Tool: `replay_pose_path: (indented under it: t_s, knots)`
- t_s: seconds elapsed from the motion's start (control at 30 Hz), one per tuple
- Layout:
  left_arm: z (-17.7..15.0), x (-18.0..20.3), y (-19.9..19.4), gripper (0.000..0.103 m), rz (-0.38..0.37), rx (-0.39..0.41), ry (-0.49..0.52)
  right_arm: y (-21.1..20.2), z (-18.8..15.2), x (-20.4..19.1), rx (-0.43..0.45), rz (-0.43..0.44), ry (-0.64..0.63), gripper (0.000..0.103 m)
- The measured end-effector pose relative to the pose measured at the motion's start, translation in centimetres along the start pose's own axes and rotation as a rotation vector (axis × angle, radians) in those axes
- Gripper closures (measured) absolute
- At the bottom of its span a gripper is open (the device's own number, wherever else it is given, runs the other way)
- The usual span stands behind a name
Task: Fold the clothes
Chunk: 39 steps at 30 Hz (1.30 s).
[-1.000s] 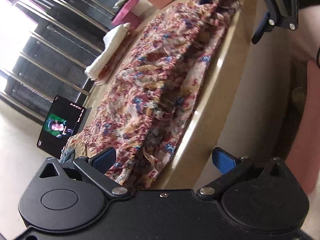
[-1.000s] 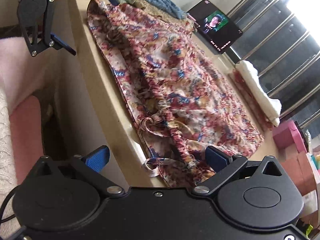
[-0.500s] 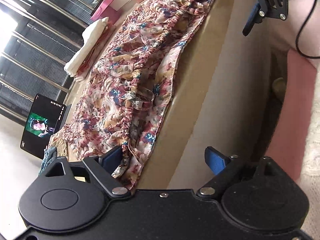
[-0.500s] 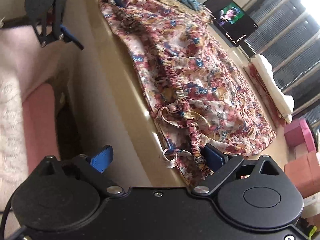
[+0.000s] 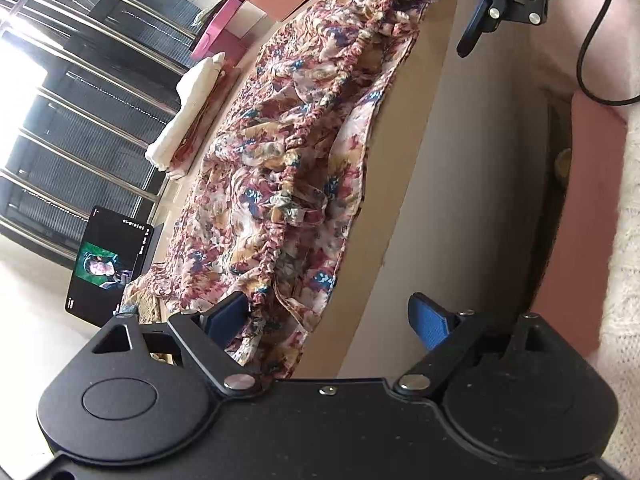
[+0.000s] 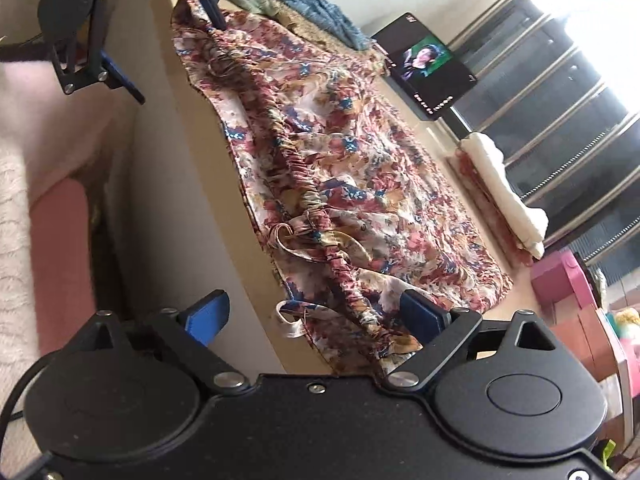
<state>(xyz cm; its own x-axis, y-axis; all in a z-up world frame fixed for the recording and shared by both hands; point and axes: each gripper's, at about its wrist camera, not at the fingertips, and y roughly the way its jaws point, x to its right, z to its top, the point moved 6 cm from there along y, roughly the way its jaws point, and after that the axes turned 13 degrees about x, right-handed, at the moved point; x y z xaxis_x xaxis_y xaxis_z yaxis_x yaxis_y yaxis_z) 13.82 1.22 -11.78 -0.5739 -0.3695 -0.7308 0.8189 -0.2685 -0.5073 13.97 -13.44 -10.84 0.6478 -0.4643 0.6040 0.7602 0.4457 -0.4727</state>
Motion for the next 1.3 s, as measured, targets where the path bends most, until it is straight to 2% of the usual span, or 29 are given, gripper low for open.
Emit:
replay_pose_path:
  t_s: [0.1, 0.13, 0.2, 0.23, 0.3, 0.37, 0.47, 0.5, 0.57, 0.63, 0.77, 0.97, 1.1, 1.3]
  knots:
    - [0.1, -0.2, -0.3, 0.024, 0.008, 0.005, 0.002, -0.3, 0.3, 0.1, 0.043, -0.103, -0.019, 0.009]
    - [0.1, -0.3, -0.3, 0.029, 0.006, 0.004, 0.003, -0.3, 0.5, 0.1, 0.050, -0.125, -0.031, 0.009]
    - [0.1, -0.4, -0.4, 0.033, 0.003, 0.001, 0.005, -0.1, 0.5, 0.1, 0.024, -0.086, -0.032, 0.011]
    - [0.1, -0.5, -0.4, 0.040, 0.004, -0.002, 0.009, 0.2, 0.4, 0.2, 0.003, -0.060, -0.020, 0.014]
    - [0.1, -0.7, -0.4, 0.048, 0.010, -0.003, 0.004, 0.6, 0.4, 0.4, -0.024, -0.027, -0.012, 0.022]
    - [0.3, -1.1, -0.7, 0.060, -0.001, 0.002, -0.020, 0.5, 0.5, 0.5, -0.041, 0.008, 0.003, 0.036]
    - [0.5, -1.4, -1.5, 0.076, -0.022, 0.000, -0.041, 0.1, 0.8, 0.4, -0.059, 0.047, 0.008, 0.046]
    - [0.5, -1.4, -1.7, 0.078, -0.023, -0.003, -0.037, -0.1, 0.9, 0.4, -0.064, 0.053, 0.004, 0.048]
    - [0.6, -1.3, -2.0, 0.088, -0.025, -0.009, -0.029, -0.5, 1.2, 0.5, -0.073, 0.067, 0.009, 0.059]
    - [0.7, -1.4, -2.5, 0.094, -0.017, -0.011, -0.020, -0.8, 1.5, 0.6, -0.078, 0.083, 0.008, 0.068]
    - [0.9, -1.4, -3.6, 0.095, 0.012, -0.010, 0.005, -1.5, 1.9, 0.8, -0.084, 0.097, -0.005, 0.097]
    - [2.5, -1.3, -6.2, 0.096, 0.039, 0.012, 0.021, -3.9, 3.0, 1.2, -0.059, 0.074, -0.023, 0.099]
    - [3.4, -1.6, -7.9, 0.096, 0.070, 0.021, 0.019, -5.7, 4.0, 1.5, -0.047, 0.091, -0.046, 0.099]
    - [5.1, -2.3, -10.5, 0.096, 0.063, 0.040, -0.014, -8.2, 5.3, 2.1, -0.035, 0.115, -0.035, 0.099]
